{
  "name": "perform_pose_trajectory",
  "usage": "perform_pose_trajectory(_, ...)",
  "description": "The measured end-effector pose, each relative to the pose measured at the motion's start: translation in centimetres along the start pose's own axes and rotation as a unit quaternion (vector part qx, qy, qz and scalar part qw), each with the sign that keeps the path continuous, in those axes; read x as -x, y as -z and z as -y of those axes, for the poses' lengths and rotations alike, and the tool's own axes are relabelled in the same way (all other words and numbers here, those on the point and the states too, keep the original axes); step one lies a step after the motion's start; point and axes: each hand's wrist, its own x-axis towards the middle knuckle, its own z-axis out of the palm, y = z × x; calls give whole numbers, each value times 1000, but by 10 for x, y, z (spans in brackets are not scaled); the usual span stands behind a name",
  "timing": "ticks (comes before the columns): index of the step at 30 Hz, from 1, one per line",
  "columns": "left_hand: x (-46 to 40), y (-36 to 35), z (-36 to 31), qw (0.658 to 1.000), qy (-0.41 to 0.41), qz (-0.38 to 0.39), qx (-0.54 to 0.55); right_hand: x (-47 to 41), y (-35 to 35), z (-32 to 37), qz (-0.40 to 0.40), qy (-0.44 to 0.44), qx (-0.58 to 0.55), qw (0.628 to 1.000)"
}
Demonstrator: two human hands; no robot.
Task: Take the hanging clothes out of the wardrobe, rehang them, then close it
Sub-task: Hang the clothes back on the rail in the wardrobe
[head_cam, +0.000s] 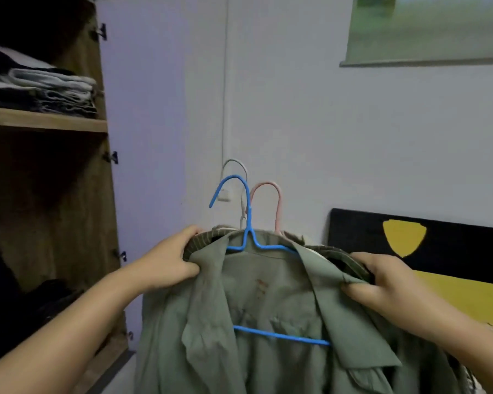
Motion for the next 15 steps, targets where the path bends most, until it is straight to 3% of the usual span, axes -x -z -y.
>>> perform_pose_trajectory(5,33,-1,4,991,1,-131,-40,-14,-51,9,27,23,-50,998)
perform_pose_trajectory(11,42,-2,1,972,70,-216,66,-35,-109,38,63,38,-73,995)
perform_pose_trajectory(15,38,6,20,944,149,-288,-60,-51,-143,57,75,29,-72,994)
